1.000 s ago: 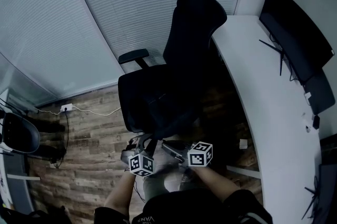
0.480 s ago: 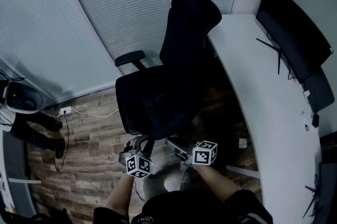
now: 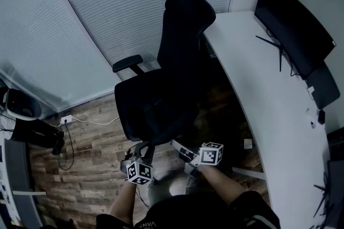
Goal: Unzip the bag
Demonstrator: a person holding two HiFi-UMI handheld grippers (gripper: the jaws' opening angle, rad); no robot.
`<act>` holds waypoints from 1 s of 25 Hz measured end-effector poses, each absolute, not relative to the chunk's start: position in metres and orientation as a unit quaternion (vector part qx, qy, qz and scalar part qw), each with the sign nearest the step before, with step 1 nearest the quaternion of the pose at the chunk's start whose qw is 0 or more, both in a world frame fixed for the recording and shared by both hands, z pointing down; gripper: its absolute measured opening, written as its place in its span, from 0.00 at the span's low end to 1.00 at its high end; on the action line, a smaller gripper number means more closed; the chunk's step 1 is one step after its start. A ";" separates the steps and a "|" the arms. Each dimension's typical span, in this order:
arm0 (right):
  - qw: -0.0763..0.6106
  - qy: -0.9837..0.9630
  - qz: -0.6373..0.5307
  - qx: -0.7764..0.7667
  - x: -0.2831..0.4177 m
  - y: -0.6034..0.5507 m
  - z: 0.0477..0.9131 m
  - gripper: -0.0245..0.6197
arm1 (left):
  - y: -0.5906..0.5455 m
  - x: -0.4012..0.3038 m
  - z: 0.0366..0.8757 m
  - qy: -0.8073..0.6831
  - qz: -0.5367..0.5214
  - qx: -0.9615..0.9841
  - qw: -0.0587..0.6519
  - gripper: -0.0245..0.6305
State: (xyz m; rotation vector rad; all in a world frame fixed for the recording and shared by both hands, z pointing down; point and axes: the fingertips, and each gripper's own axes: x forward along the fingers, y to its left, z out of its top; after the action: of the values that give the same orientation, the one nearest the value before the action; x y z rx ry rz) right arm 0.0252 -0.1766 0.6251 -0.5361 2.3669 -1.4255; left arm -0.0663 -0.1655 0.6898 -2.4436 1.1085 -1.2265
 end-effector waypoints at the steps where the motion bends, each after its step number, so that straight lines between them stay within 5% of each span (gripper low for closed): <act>1: 0.167 0.826 -0.504 -0.190 0.027 -0.178 0.624 0.11 | -0.165 -0.067 0.690 0.375 -0.414 -0.824 0.094 0.16; 25: 0.216 0.791 -0.485 -0.304 0.125 -0.264 0.627 0.11 | -0.160 -0.062 0.700 0.375 -0.424 -0.823 0.057 0.16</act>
State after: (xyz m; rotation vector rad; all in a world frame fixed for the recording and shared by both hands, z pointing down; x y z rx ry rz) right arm 0.1250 -0.2636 0.6272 -0.8424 2.1928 -1.3442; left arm -0.0619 -0.1601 0.6995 -2.4947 1.1360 -1.2859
